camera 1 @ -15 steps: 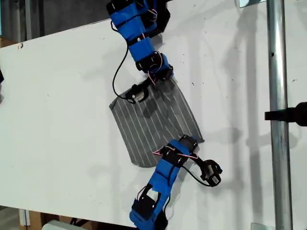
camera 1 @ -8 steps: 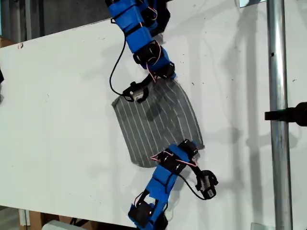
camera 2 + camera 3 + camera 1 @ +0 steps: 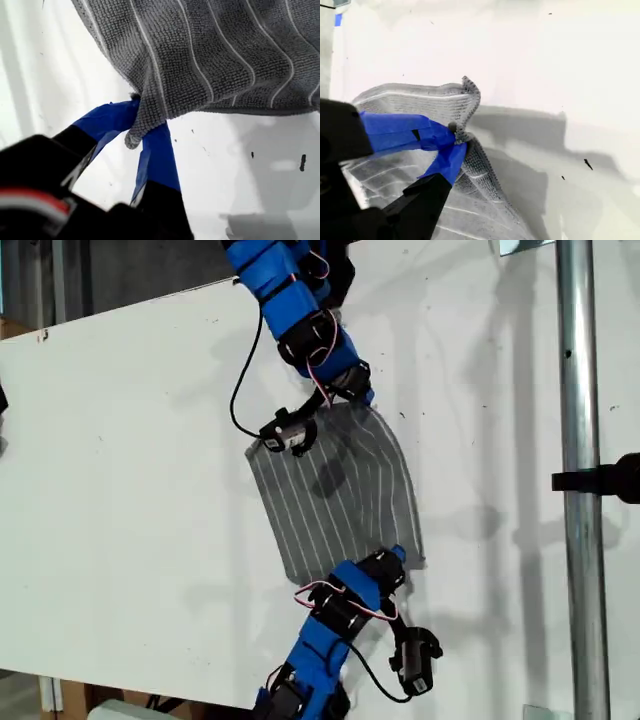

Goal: Grasp corners of a towel and fold twice.

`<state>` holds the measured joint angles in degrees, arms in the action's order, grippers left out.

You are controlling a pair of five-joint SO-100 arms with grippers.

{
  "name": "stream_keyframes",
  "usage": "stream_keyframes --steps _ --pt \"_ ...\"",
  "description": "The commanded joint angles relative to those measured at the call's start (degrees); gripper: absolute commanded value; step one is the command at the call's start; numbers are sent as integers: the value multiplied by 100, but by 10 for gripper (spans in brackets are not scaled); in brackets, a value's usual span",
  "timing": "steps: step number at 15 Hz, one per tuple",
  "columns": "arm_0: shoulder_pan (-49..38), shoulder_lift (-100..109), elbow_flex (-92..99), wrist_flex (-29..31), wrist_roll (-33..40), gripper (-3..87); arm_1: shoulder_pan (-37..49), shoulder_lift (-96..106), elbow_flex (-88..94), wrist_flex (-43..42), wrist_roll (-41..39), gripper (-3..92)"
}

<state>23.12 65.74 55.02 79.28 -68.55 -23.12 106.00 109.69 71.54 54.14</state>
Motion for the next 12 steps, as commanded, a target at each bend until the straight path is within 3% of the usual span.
stream_keyframes --steps 1,7,12 --pt "-378 817 396 202 -325 -27 659 483 -378 70 -299 -2" --pt "-2294 2619 3015 97 -70 -27 3050 448 -536 -123 -1872 -2" --pt "-3621 3911 4491 -44 281 -27 4342 -1248 -1995 -879 -2733 -2"
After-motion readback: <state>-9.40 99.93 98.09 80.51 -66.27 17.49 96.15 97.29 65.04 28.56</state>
